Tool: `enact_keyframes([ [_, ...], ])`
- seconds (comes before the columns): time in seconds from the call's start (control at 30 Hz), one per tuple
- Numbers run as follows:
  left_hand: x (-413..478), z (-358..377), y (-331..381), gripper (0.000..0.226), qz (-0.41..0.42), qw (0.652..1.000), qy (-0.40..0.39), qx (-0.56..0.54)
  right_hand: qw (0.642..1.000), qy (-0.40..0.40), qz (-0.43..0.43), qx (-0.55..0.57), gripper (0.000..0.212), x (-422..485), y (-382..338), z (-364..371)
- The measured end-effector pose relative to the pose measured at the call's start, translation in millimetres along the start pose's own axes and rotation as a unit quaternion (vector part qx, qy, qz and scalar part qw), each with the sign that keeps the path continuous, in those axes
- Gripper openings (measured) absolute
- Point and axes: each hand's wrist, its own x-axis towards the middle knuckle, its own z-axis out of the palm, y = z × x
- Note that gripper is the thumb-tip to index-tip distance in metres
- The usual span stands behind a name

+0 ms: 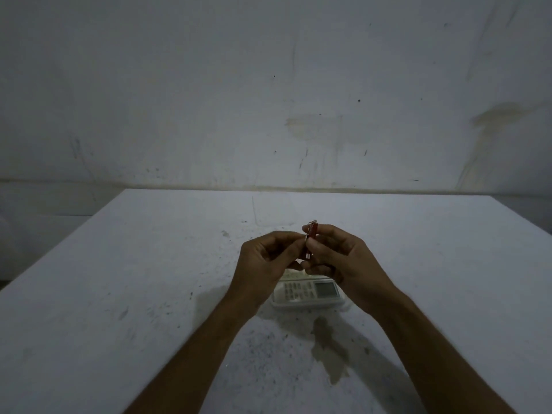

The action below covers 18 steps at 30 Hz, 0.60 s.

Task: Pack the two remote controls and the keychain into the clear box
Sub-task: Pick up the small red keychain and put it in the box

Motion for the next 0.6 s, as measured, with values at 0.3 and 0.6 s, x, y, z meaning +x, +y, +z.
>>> enact_keyframes([
  [0.3,-5,7,-3,0.029,0.019,0.997,-0.016,0.072,1.000,0.008,0.028,-0.013,0.017,0,-5,-10],
  [0.6,-7,11,1,0.022,-0.027,1.000,-0.002,0.012,0.984,0.026,-0.027,-0.172,0.026,-3,-15,-19],
])
